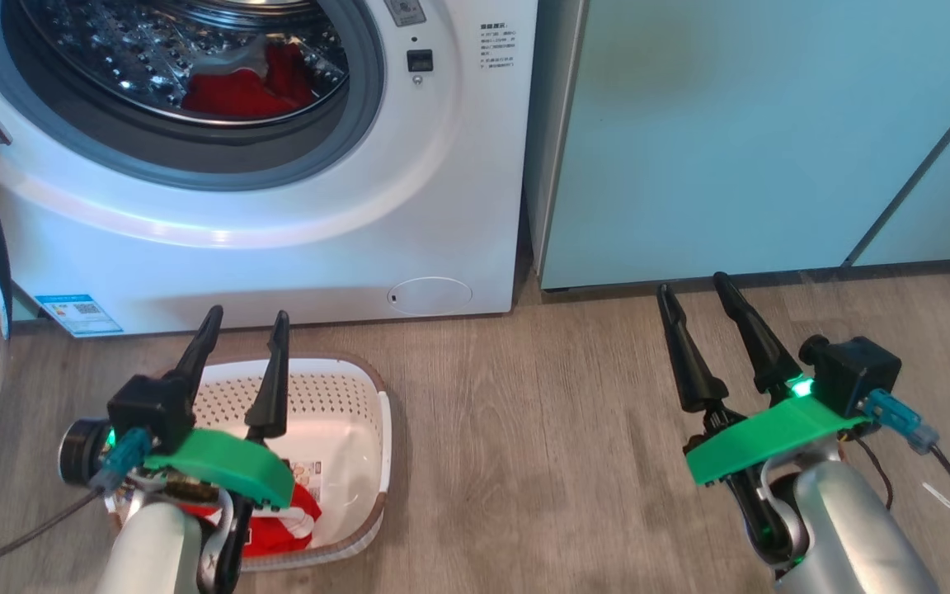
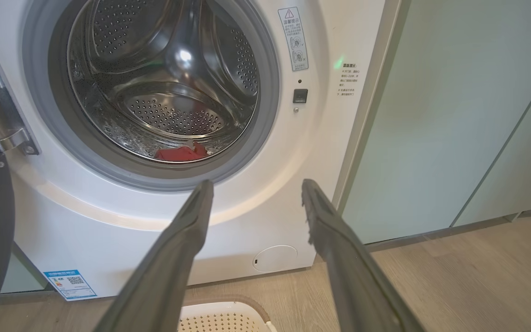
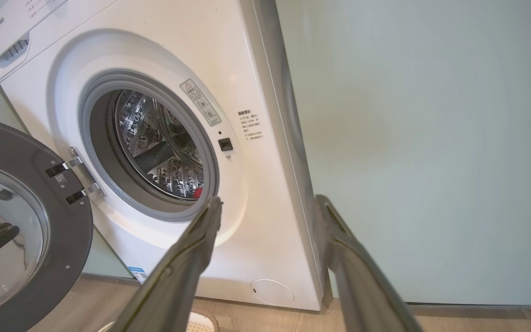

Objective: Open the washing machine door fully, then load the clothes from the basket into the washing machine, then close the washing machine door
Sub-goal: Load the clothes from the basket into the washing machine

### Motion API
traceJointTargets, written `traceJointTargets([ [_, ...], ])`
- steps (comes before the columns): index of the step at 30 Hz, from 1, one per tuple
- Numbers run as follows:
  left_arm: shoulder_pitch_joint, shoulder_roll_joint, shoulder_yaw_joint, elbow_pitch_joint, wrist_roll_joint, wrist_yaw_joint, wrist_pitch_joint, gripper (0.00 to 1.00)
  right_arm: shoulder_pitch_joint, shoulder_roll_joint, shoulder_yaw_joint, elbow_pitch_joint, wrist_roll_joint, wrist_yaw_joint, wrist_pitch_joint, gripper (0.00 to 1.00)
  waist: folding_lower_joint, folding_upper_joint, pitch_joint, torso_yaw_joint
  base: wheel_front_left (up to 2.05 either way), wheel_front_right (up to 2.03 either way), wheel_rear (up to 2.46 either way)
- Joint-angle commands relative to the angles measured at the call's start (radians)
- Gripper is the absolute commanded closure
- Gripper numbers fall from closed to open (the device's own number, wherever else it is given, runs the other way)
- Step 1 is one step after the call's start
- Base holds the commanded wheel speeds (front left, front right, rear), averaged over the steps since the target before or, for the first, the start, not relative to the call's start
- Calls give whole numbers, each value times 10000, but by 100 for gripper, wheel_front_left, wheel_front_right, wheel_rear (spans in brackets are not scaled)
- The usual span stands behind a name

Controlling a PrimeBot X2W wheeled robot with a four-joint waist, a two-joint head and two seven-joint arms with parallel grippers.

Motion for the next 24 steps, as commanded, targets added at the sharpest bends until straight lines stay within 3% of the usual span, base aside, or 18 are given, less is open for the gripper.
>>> traceJointTargets([
  [1, -195, 0, 524, -461, 158, -90, -124, 0, -90, -49, 198, -365, -16, 0, -63, 0, 1, -1, -26, 11, 0, 0, 0],
  [11, 235, -577, 1573, -1041, 493, -387, -124, 0, -43, 32, 237, -328, -10, 0, -63, 0, 1, -1, -88, -39, 0, 0, 0],
  [24, 433, -715, 1829, -885, 838, -671, -124, 0, -33, 88, 255, -293, 1, 0, -63, 0, 1, -1, -173, -76, 0, 0, 0],
])
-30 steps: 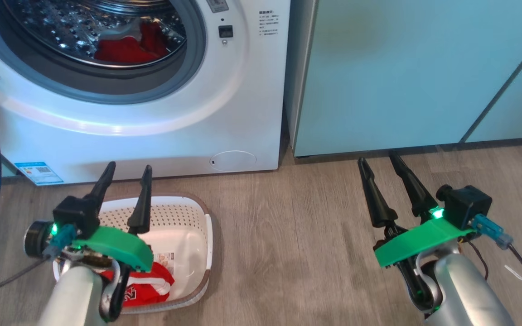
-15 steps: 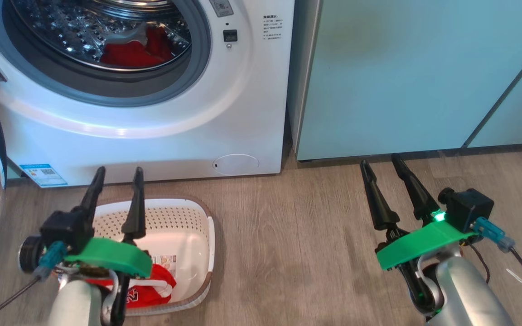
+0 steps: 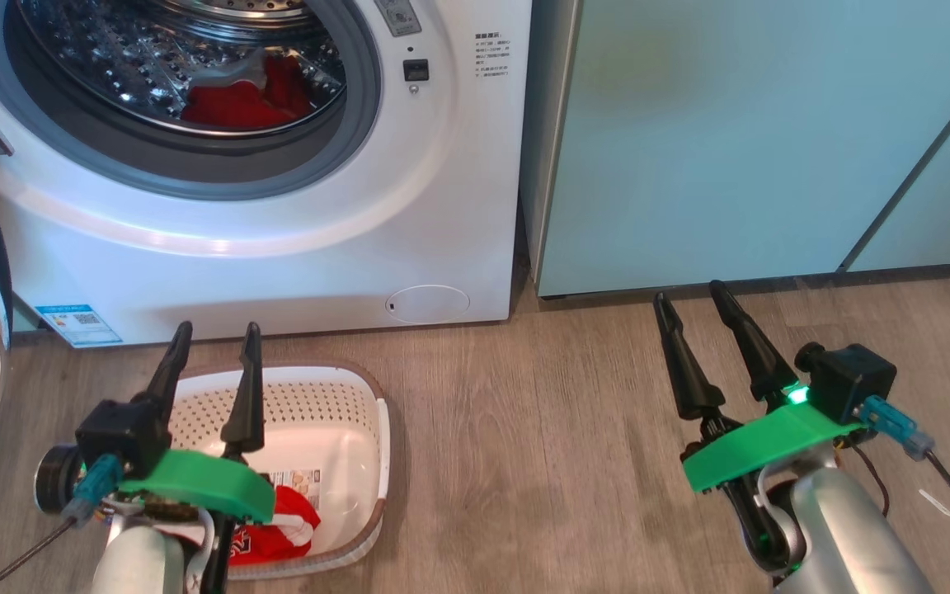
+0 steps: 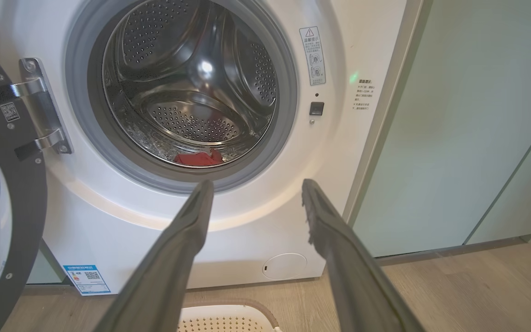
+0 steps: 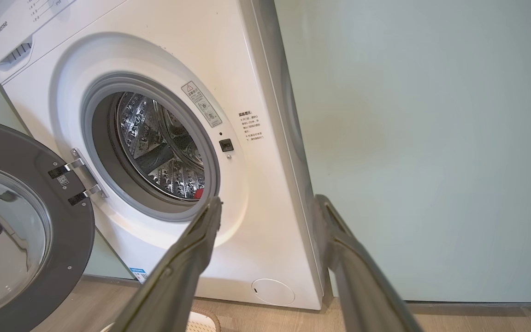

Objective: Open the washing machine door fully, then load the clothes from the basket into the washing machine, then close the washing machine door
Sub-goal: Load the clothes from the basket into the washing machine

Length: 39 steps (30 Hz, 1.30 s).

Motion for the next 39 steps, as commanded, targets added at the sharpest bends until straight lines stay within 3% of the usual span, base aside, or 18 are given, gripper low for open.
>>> traceJointTargets([
  [1, -252, 36, 398, -286, 90, -68, -124, 0, -149, 50, 221, -303, 4, 0, -63, 0, 1, 0, 5, 0, 0, 0, 0],
  [26, -339, 23, 241, 253, -15, 16, -124, 0, -200, 46, 245, -272, 12, 0, -63, 0, 1, 0, 181, -33, 0, 0, 0],
  [33, -645, 23, 81, 1036, 13, 44, -124, 0, -333, 47, 247, -371, -48, 0, -63, 0, 1, 0, 924, 2, 0, 0, 0],
  [39, -1365, 95, -32, 2603, 309, -8, -124, 0, -584, 45, 198, -531, -161, 0, -63, 0, 1, 0, 2065, 44, 0, 0, 0],
])
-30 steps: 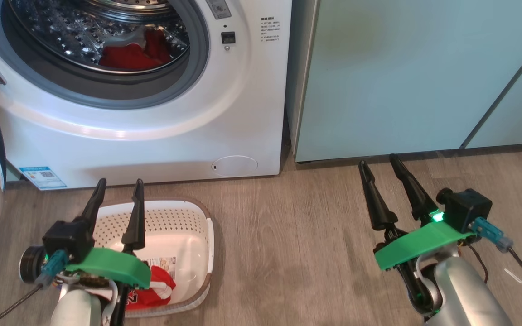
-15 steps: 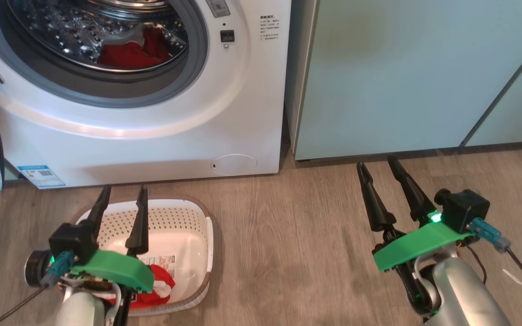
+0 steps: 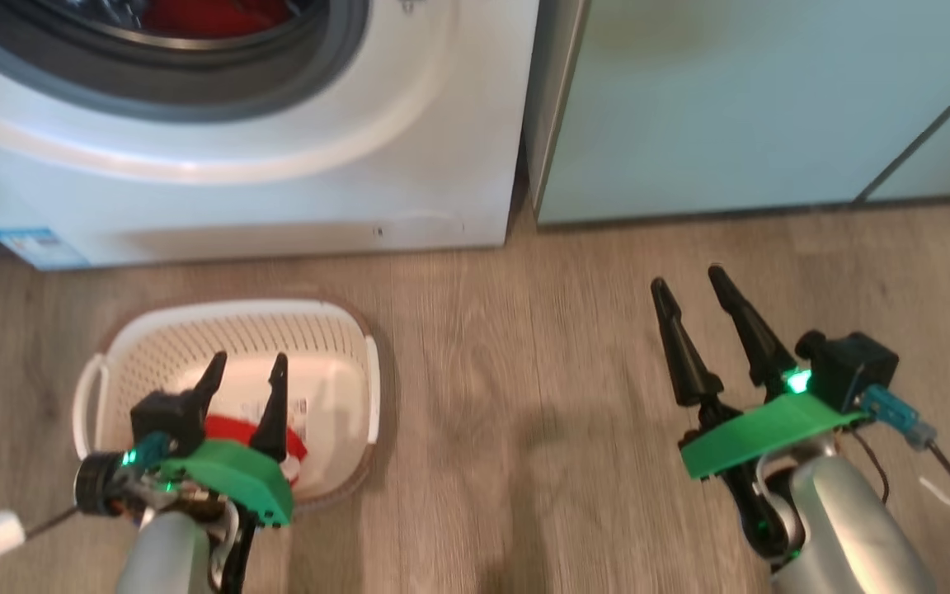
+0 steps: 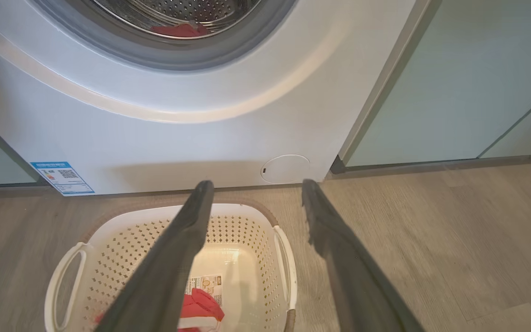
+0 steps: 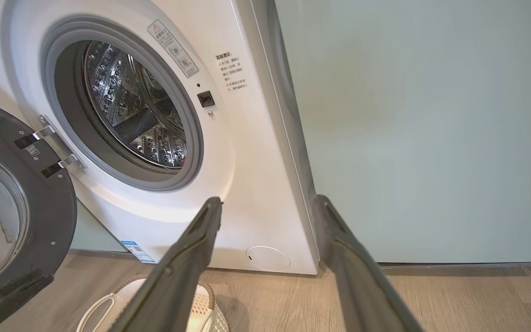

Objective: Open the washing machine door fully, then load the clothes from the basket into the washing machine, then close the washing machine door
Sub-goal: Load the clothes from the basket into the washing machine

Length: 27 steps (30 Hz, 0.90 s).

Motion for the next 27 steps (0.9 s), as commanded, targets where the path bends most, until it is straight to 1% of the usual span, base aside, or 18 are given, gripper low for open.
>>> traceJointTargets([
  [1, -679, 159, 266, 244, 145, -3, -126, 0, -552, 11, 203, -414, -176, 0, -63, 0, 0, 0, 799, 22, 0, 0, 0],
  [2, -832, 219, 239, 653, 228, 17, -126, 0, -624, 5, 214, -447, -204, 0, -63, 0, 0, 0, 1010, 1, 0, 0, 0],
  [3, -832, 219, 239, 653, 228, 17, -126, 0, -624, 5, 214, -447, -204, 0, -63, 0, 0, 0, 1010, 1, 0, 0, 0],
  [7, -1748, 409, 131, 2314, 378, 4, -126, 0, -938, 1, 149, -634, -291, 0, -63, 0, 0, 0, 1933, -66, 0, 0, 0],
  [8, -2268, 586, 84, 3179, 464, 10, -126, 0, -1058, 1, 159, -695, -350, 0, -63, 0, 0, 0, 2381, -107, 0, 0, 0],
  [9, -2268, 586, 84, 3179, 464, 10, -126, 0, -1058, 1, 159, -695, -350, 0, -63, 0, 0, 0, 2381, -107, 0, 0, 0],
  [10, -2550, 686, 74, 3588, 486, 2, -126, 0, -1108, 3, 165, -727, -371, 0, -63, 0, 0, 0, 2635, -139, 0, 0, 0],
  [11, -3129, 898, 48, 4313, 543, -4, -126, 0, -1204, 7, 158, -792, -416, 0, -63, 0, 0, 0, 3101, -198, 0, 0, 0],
  [16, -4462, 1426, -214, 6148, 765, -91, 307, 0, -1395, 37, 142, -964, -486, 0, -63, 0, 0, 0, 4116, -383, 0, 0, 0],
  [22, -5776, 2072, -627, 7506, 1040, -244, 748, 0, -1624, 113, 193, -1151, -557, 0, -63, 0, 0, 0, 5153, -696, 0, 0, 0],
  [27, -6582, 2530, -689, 8056, 979, -310, 1077, 0, -1807, 172, 292, -1359, -492, 0, -63, 0, 0, 0, 5953, -934, 0, 0, 0],
])
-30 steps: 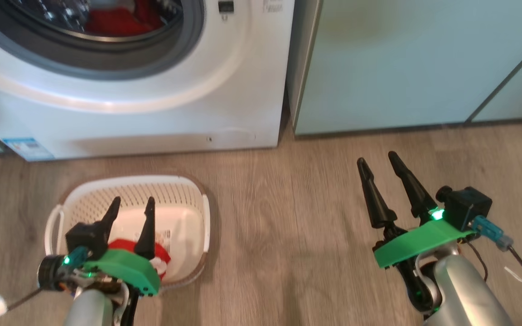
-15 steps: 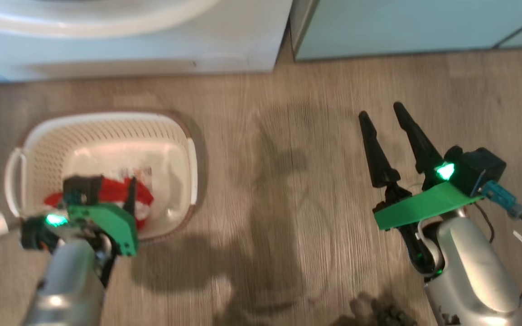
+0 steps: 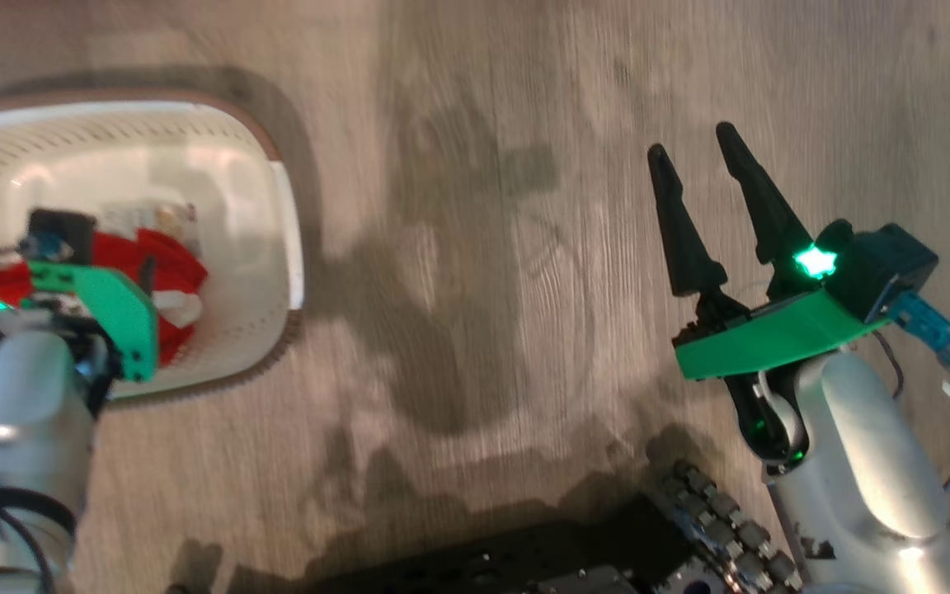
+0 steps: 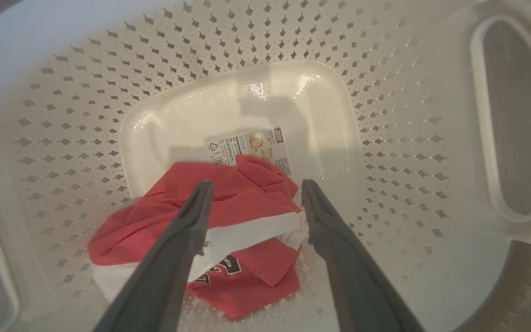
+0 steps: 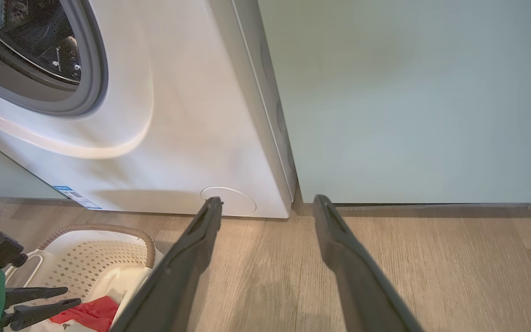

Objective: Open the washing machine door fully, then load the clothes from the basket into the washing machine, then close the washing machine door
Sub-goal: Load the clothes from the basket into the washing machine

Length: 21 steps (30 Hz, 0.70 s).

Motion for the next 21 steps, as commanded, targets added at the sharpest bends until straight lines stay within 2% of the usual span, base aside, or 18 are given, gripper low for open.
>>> traceJointTargets([
  [1, 58, 579, 122, 25, -9, -25, 147, 0, 46, 109, 255, -357, 47, 0, -63, 0, -2, 0, 587, -309, 0, 0, 0],
  [15, -647, 1974, 184, 414, -375, -93, 2376, 0, -411, 130, 843, -731, 937, 0, -63, 0, -2, 0, 2142, -1201, 0, 0, 0],
  [21, -867, 2158, 149, 433, -483, -105, 2914, 0, -402, 130, 850, -769, 1008, 0, -63, 0, -2, 0, 2330, -1259, 0, 0, 0],
])
